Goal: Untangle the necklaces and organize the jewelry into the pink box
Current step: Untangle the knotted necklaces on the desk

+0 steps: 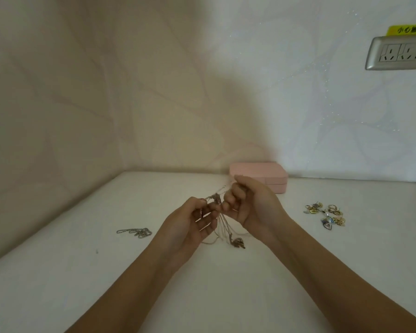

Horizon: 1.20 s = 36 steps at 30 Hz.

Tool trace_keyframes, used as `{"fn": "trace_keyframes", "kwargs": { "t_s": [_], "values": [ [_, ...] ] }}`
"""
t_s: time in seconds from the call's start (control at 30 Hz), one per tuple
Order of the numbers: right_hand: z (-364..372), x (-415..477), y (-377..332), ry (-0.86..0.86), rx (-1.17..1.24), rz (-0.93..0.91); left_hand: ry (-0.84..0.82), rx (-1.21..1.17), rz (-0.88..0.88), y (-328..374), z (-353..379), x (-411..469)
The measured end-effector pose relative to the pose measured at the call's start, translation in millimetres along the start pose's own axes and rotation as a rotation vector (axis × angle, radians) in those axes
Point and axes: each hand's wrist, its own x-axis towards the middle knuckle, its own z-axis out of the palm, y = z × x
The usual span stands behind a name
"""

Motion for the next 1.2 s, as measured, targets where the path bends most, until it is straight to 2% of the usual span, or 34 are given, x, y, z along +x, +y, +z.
{"fn": "trace_keyframes", "kwargs": {
  "t_s": [0.07,0.1,0.2,0.23,0.3,0.43,0.57,0.63,0.77,0.87,1.0,1.2],
  "values": [
    [-2.8,1.0,-3.7,0.016,0.014,-0.022,0.06,-0.045,0.019,2.0,-4.2,2.8],
    [-4.1,1.4,-4.1,0.04,-0.054,-0.054,0.087,-0.052,0.03,3.0,-6.1,4.2],
    [-9.9,5.1,1.1,0.194,-0.499,-0.208,0.143,-0.024,0.057,3.9,-8.4,5.6],
    [-10.4,6.1,2.5,0.227,-0.569,-0.238,0.15,-0.019,0.065,4.1,-8.4,5.7],
    [-9.9,6.7,2.9,0.229,-0.432,-0.185,0.143,-0.038,0.076,5.0,-8.3,5.7],
    [-5.1,2.7,1.8,0.089,0.105,0.011,0.07,-0.116,0.07,2.4,-4.7,5.5],
    [-0.8,2.4,0.9,0.025,0.318,0.014,0.017,-0.159,0.062,-0.3,-0.9,4.3],
    [2.2,-0.2,-0.6,-0.019,0.331,0.065,-0.006,-0.147,0.055,-1.8,0.8,3.3],
    [5.0,-4.8,2.0,-0.14,0.174,0.126,0.003,0.059,0.078,-6.5,6.5,2.3],
    [2.5,-5.4,1.7,-0.182,0.083,0.102,0.003,0.138,0.112,-6.5,4.8,1.8],
    [-4.2,-4.0,-2.9,-0.201,-0.177,-0.04,0.048,0.104,0.114,-1.5,1.1,2.0],
    [-6.3,-7.1,-6.1,-0.102,-0.593,-0.148,0.138,0.012,0.094,3.1,1.4,3.1]
  ]
}}
